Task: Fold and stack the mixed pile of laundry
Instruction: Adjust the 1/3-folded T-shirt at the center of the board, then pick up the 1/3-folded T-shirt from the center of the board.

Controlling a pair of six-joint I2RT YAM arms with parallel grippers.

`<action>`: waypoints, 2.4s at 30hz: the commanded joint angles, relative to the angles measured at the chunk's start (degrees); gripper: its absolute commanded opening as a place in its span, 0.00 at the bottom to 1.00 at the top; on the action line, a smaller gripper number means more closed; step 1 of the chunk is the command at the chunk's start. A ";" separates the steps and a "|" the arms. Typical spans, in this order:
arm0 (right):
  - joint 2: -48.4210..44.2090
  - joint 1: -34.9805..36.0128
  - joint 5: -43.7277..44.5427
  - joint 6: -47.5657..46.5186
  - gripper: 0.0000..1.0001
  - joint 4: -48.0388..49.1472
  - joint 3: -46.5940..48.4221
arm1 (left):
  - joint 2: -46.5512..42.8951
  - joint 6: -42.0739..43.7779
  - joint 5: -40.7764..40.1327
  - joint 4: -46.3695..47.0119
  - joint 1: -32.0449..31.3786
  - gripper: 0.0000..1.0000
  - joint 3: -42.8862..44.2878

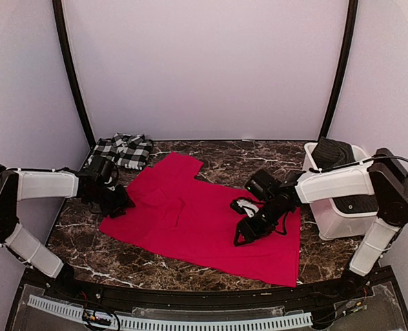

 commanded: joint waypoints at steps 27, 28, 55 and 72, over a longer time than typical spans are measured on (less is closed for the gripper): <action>-5.39 -11.38 9.50 0.70 0.58 -2.23 -1.19 | -37.61 -7.79 -5.19 -17.90 0.23 0.41 -15.54; -5.46 -12.41 9.70 0.36 0.58 -2.34 -0.80 | -35.31 -3.06 -5.87 -16.30 0.25 0.43 -13.69; 6.35 -26.90 28.47 -8.76 0.47 -3.65 12.06 | 37.00 34.41 0.18 -10.87 2.20 0.46 55.84; 13.29 -28.98 25.72 -10.66 0.35 -3.09 12.71 | 31.93 29.76 0.42 -8.21 3.98 0.45 46.15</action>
